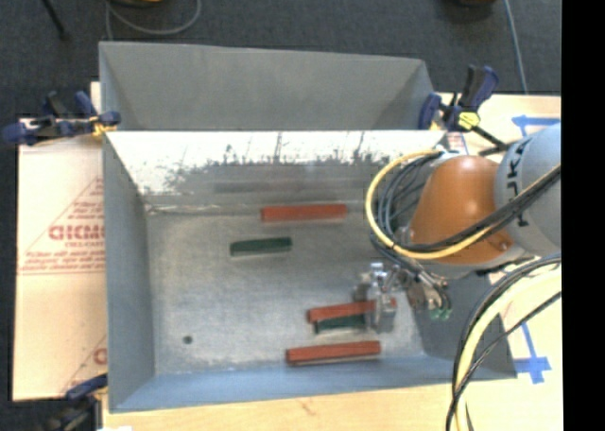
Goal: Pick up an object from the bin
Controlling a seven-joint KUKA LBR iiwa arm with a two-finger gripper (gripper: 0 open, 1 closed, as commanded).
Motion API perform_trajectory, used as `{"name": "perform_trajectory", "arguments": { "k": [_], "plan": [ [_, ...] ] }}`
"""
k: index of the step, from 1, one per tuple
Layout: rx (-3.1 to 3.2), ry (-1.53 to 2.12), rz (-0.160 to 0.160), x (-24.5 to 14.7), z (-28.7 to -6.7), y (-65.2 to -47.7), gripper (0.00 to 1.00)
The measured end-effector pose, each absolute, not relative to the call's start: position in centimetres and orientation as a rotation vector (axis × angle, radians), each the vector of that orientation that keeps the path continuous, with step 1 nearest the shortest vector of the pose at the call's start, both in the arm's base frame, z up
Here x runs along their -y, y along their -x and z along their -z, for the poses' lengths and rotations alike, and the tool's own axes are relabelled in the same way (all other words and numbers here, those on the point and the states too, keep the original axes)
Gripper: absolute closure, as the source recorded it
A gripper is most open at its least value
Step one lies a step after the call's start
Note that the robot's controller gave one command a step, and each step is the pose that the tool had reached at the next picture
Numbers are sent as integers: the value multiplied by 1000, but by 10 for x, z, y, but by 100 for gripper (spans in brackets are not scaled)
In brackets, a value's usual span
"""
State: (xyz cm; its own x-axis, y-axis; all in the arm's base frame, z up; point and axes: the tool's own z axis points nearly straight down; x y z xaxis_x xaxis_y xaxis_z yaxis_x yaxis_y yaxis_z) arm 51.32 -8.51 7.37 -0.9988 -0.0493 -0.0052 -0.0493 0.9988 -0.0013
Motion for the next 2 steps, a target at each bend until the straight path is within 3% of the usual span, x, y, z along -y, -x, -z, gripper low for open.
{"name": "perform_trajectory", "arguments": {
  "k": [1,2],
  "plan": [
    [-3095,491,10,165,-203,-486,100],
    [-3124,318,-1,156,-173,-478,100]
  ]
}}
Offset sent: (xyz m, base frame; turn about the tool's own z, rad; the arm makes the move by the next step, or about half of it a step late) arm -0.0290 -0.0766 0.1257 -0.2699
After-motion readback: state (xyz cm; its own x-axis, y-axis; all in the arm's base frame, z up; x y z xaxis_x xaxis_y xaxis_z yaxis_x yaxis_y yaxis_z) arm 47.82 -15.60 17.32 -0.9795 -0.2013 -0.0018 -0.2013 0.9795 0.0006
